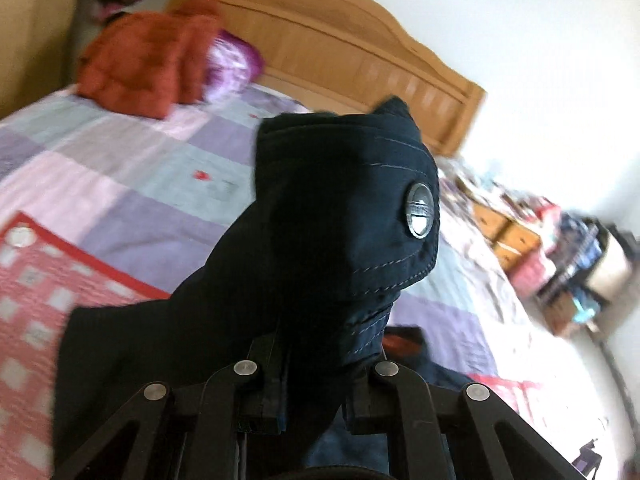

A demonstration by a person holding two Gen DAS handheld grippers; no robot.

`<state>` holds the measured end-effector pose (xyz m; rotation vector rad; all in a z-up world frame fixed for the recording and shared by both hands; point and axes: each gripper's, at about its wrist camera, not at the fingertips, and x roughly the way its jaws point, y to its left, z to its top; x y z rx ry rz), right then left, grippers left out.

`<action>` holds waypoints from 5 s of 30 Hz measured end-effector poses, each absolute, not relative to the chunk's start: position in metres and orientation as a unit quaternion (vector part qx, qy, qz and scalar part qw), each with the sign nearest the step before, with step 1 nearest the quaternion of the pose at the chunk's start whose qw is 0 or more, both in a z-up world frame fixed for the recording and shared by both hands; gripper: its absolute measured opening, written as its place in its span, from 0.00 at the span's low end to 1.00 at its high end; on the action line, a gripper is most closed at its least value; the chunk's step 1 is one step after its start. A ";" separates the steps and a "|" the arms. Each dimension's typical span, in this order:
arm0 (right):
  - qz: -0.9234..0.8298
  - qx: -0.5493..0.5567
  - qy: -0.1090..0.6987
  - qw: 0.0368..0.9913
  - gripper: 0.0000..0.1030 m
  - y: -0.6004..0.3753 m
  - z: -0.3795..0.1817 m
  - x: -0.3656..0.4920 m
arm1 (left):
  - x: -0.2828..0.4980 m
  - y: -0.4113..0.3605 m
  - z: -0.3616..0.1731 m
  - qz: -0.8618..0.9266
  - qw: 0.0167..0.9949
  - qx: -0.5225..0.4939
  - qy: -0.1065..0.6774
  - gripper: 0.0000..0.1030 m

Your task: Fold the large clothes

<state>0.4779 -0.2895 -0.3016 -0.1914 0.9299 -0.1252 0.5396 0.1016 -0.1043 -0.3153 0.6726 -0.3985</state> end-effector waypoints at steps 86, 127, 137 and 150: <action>-0.054 0.051 0.513 0.855 0.38 -0.327 -0.322 0.473 | 0.547 0.127 -0.305 -0.036 0.901 0.000 0.433 0.96; -0.070 0.007 0.475 0.877 0.12 -0.343 -0.296 0.478 | 0.597 0.076 -0.304 -0.099 0.879 0.024 0.467 0.98; -0.160 -0.028 0.423 0.892 0.50 -0.348 -0.260 0.434 | 0.567 0.066 -0.260 -0.128 0.893 0.006 0.431 0.97; -0.073 -0.079 0.479 0.871 0.76 -0.284 -0.327 0.549 | 0.568 0.035 -0.313 -0.127 0.869 0.018 0.478 1.00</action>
